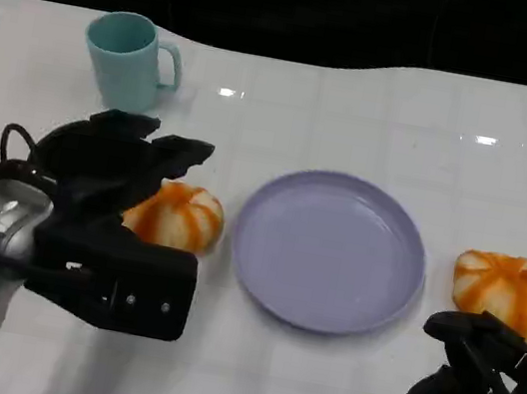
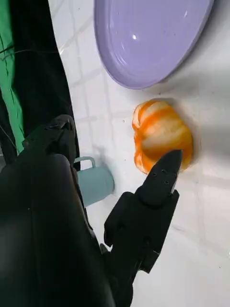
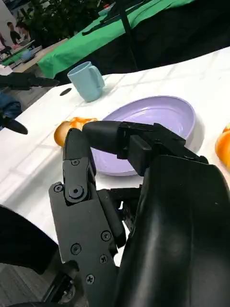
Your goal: Grasp the bread from the table and place it into the plate.
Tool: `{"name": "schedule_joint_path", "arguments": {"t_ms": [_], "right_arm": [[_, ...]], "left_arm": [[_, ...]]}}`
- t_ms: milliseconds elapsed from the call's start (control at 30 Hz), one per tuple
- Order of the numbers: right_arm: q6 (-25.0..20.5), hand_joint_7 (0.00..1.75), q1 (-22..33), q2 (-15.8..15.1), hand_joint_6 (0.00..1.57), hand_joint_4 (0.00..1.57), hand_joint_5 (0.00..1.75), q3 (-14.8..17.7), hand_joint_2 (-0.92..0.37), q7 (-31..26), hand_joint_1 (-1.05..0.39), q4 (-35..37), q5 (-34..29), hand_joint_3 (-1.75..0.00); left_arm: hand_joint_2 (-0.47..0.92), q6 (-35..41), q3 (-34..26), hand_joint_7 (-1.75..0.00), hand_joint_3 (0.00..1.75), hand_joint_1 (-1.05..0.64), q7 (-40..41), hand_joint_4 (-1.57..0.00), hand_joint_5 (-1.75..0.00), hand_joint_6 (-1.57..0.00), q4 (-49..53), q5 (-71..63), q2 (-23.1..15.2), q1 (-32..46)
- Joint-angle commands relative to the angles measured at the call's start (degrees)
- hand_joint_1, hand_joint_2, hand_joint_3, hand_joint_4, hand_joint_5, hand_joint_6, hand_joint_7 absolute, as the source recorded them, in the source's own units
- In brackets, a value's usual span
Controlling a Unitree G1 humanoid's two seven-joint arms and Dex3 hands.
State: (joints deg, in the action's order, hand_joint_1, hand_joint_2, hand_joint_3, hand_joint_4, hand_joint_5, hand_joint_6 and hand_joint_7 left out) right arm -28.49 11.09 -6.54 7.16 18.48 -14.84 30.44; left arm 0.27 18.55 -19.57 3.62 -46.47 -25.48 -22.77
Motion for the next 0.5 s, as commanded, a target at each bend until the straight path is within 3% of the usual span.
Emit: {"name": "schedule_joint_path", "arguments": {"t_ms": [33, 267, 500], "right_arm": [[0.24, 1.16, 0.15, -0.38, 0.55, 0.6, 1.45, 0.54, -0.92, 0.27, -0.46, -0.75, 0.6, -0.28], [0.4, 1.16, 0.3, -0.48, 0.53, 0.59, 1.45, 0.7, -0.92, 0.91, -0.46, -0.62, 0.88, -0.28], [-0.3, 1.16, 0.77, -0.37, 0.52, 0.59, 1.46, 0.68, -0.92, 0.05, -0.46, -1.78, 0.7, -0.26]], "left_arm": [[0.76, 2.52, 5.94, 0.0, 0.01, -0.45, 2.09, -0.04, -0.1, -0.16, 19.4, -3.27, 5.2, -10.09], [0.76, 1.05, 8.14, 0.0, 0.01, -0.4, 7.45, -0.08, -0.09, -0.18, 31.7, -1.72, 7.94, -15.1], [0.76, -1.04, 11.1, -0.02, 0.0, -0.39, 15.85, -0.16, -0.09, -0.24, 50.92, -1.22, 13.37, -21.3]]}}
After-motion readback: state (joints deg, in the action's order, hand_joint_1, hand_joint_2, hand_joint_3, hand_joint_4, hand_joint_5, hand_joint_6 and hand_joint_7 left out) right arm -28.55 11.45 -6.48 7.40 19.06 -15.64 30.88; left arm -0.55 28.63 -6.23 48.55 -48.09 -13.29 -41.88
